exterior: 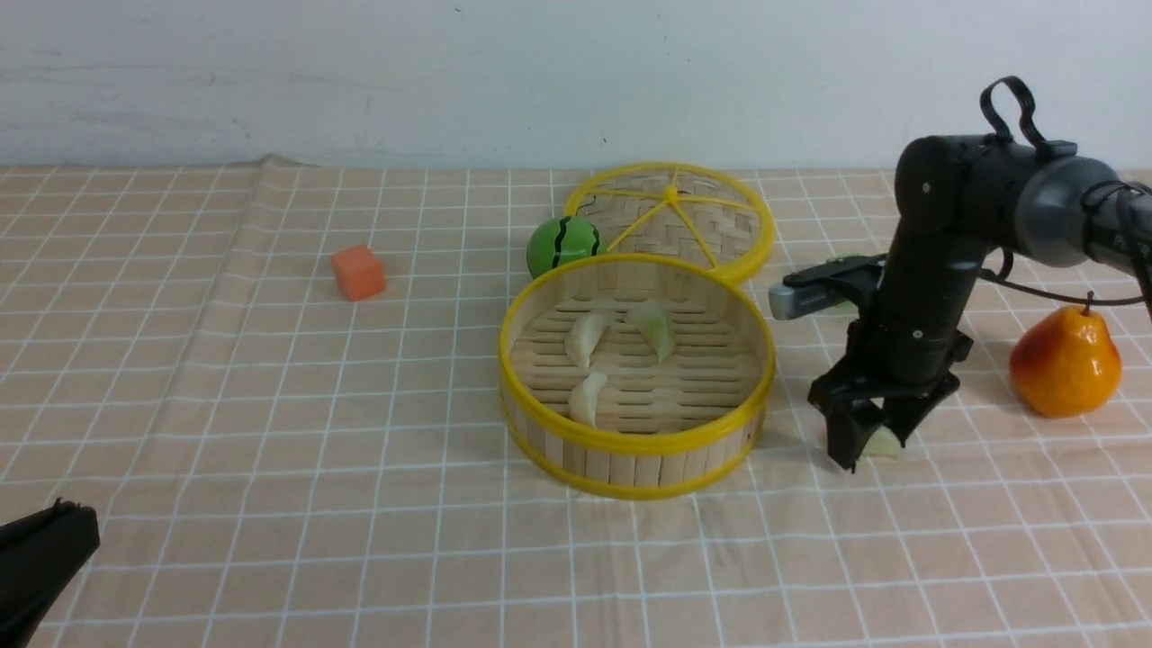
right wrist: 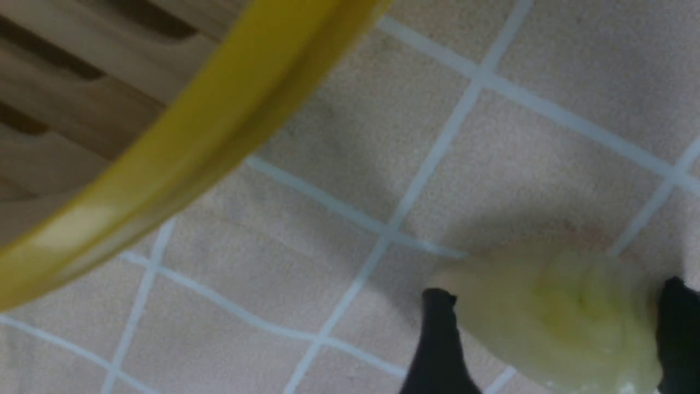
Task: Put the dumplings into the steamer on the table with the brown tablecloth.
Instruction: 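Reach for and grasp a dumpling lying on the table beside the steamer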
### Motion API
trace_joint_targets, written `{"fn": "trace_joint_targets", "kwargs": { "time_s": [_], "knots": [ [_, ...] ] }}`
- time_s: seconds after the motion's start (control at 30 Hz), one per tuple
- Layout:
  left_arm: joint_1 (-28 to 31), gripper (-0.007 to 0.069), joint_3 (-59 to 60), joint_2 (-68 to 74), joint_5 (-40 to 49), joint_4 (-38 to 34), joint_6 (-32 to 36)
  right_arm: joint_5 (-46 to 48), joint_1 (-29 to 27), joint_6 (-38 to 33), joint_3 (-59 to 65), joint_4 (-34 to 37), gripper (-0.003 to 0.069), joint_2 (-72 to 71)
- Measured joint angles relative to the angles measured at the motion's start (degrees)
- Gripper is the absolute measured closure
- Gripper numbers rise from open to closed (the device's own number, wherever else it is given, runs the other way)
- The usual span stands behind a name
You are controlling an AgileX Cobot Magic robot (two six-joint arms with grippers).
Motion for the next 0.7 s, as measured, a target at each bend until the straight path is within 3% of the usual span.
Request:
{"fn": "trace_joint_targets", "kwargs": {
  "time_s": [0.33, 0.4, 0.47, 0.53, 0.7],
  "knots": [
    [0.00, 0.0607, 0.00, 0.00, 0.18, 0.00, 0.00, -0.20, 0.00, -0.75, -0.18, 0.15, 0.0236, -0.46],
    [0.00, 0.0606, 0.00, 0.00, 0.19, 0.00, 0.00, -0.39, 0.00, -0.75, -0.06, 0.02, 0.0329, -1.57],
    [0.00, 0.0604, 0.00, 0.00, 0.19, 0.00, 0.00, -0.32, 0.00, -0.75, 0.01, -0.50, 0.0515, -3.03],
    [0.00, 0.0603, 0.00, 0.00, 0.19, 0.00, 0.00, -0.26, 0.00, -0.75, 0.01, -0.86, 0.0622, -4.76],
    [0.00, 0.0603, 0.00, 0.00, 0.19, 0.00, 0.00, -0.10, 0.00, -0.75, -0.80, -0.88, 0.0672, -8.85]
  ]
}}
